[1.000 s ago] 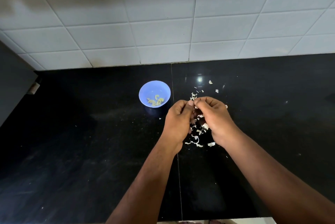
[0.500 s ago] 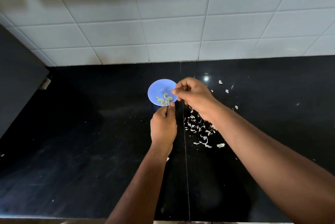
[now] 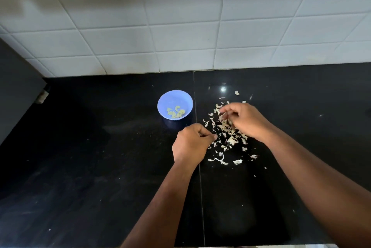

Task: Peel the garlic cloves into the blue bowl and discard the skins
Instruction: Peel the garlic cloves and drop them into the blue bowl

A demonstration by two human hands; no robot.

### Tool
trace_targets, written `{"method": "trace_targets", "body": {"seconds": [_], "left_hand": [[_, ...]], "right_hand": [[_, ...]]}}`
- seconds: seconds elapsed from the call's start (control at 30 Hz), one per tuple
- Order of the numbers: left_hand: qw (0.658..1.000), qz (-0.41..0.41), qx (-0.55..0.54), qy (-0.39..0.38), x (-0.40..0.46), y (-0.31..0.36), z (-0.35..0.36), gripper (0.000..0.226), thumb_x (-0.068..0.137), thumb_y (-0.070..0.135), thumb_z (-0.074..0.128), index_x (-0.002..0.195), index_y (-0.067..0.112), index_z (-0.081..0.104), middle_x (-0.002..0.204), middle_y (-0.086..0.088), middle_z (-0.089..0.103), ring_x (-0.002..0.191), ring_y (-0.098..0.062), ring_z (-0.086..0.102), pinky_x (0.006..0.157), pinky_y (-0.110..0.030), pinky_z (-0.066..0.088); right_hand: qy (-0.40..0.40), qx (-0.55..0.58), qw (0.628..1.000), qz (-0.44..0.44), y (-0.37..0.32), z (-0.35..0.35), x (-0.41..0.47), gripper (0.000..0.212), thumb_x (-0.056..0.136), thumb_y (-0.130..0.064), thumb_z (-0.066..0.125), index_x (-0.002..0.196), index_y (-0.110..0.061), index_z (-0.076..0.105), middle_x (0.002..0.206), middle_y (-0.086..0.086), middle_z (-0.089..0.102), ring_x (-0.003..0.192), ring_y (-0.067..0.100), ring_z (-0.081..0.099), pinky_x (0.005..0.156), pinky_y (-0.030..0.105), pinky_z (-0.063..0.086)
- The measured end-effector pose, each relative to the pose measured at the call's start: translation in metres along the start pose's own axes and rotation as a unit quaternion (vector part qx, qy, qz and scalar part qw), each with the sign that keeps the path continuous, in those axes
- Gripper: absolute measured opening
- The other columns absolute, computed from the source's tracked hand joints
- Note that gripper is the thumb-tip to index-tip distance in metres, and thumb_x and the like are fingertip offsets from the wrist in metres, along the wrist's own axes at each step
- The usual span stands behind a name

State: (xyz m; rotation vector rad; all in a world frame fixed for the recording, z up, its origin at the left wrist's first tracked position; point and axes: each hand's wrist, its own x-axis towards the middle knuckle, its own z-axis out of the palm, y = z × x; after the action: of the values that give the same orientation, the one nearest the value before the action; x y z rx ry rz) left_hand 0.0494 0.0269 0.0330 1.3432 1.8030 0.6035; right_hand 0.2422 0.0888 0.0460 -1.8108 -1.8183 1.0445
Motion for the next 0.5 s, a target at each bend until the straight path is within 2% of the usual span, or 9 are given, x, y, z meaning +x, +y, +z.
{"method": "trace_targets", "body": {"seconds": [0.07, 0.1, 0.2, 0.27, 0.37, 0.43, 0.5], "left_hand": [[0.999, 0.016, 0.024, -0.025, 0.001, 0.006, 0.012, 0.023, 0.084, 0.048, 0.085, 0.084, 0.031, 0.070, 0.079, 0.015, 0.072, 0.072, -0.002, 0.066, 0.064, -0.027, 0.049], [0.998, 0.030, 0.035, -0.037, 0.002, 0.008, 0.017, 0.022, 0.084, 0.047, 0.086, 0.088, 0.032, 0.070, 0.083, 0.014, 0.071, 0.075, -0.003, 0.066, 0.066, -0.028, 0.051], [0.989, 0.083, 0.098, -0.070, 0.002, 0.017, 0.034, 0.030, 0.087, 0.039, 0.084, 0.113, 0.038, 0.071, 0.100, 0.015, 0.065, 0.090, -0.006, 0.066, 0.079, -0.031, 0.055], [0.978, 0.117, 0.164, -0.063, 0.002, 0.019, 0.045, 0.036, 0.091, 0.035, 0.079, 0.126, 0.039, 0.070, 0.109, 0.012, 0.065, 0.100, -0.012, 0.066, 0.091, -0.036, 0.054], [0.968, 0.139, 0.209, -0.022, 0.002, 0.019, 0.055, 0.022, 0.097, 0.031, 0.071, 0.118, 0.035, 0.074, 0.115, 0.007, 0.068, 0.107, -0.019, 0.066, 0.096, -0.041, 0.053], [0.972, 0.131, 0.197, -0.008, 0.003, 0.017, 0.058, 0.016, 0.098, 0.025, 0.067, 0.110, 0.033, 0.075, 0.113, 0.008, 0.068, 0.105, -0.019, 0.067, 0.093, -0.039, 0.053], [0.980, 0.115, 0.164, 0.001, 0.003, 0.016, 0.057, 0.017, 0.098, 0.021, 0.064, 0.108, 0.031, 0.074, 0.109, 0.011, 0.067, 0.101, -0.017, 0.066, 0.088, -0.037, 0.053]], "right_hand": [[-0.001, -0.042, 0.999, 0.011, 0.019, -0.010, -0.010, 0.032, 0.094, -0.014, 0.064, 0.105, -0.042, 0.074, 0.101, -0.024, 0.074, 0.089, 0.002, 0.071, 0.085, 0.039, 0.060], [0.003, -0.056, 0.998, 0.013, 0.025, -0.012, -0.014, 0.029, 0.092, -0.018, 0.067, 0.100, -0.045, 0.075, 0.101, -0.027, 0.073, 0.091, -0.002, 0.070, 0.087, 0.039, 0.060], [0.016, -0.085, 0.996, 0.017, 0.035, -0.016, -0.026, 0.026, 0.093, -0.022, 0.068, 0.091, -0.048, 0.073, 0.103, -0.029, 0.069, 0.094, -0.003, 0.067, 0.083, 0.034, 0.057], [0.009, -0.099, 0.995, 0.011, 0.040, -0.015, -0.032, 0.024, 0.094, -0.024, 0.068, 0.092, -0.047, 0.072, 0.107, -0.026, 0.066, 0.092, -0.002, 0.064, 0.076, 0.030, 0.050], [-0.014, -0.108, 0.994, 0.001, 0.042, -0.009, -0.039, 0.020, 0.092, -0.031, 0.070, 0.103, -0.047, 0.072, 0.113, -0.025, 0.063, 0.094, -0.001, 0.061, 0.077, 0.029, 0.047], [-0.025, -0.103, 0.994, -0.003, 0.044, -0.002, -0.043, 0.020, 0.093, -0.036, 0.071, 0.110, -0.047, 0.072, 0.114, -0.026, 0.063, 0.098, 0.000, 0.061, 0.080, 0.029, 0.048], [-0.015, -0.058, 0.998, -0.013, 0.049, 0.006, -0.045, 0.017, 0.094, -0.038, 0.070, 0.110, -0.044, 0.074, 0.109, -0.022, 0.067, 0.092, -0.002, 0.064, 0.078, 0.029, 0.052]]}}
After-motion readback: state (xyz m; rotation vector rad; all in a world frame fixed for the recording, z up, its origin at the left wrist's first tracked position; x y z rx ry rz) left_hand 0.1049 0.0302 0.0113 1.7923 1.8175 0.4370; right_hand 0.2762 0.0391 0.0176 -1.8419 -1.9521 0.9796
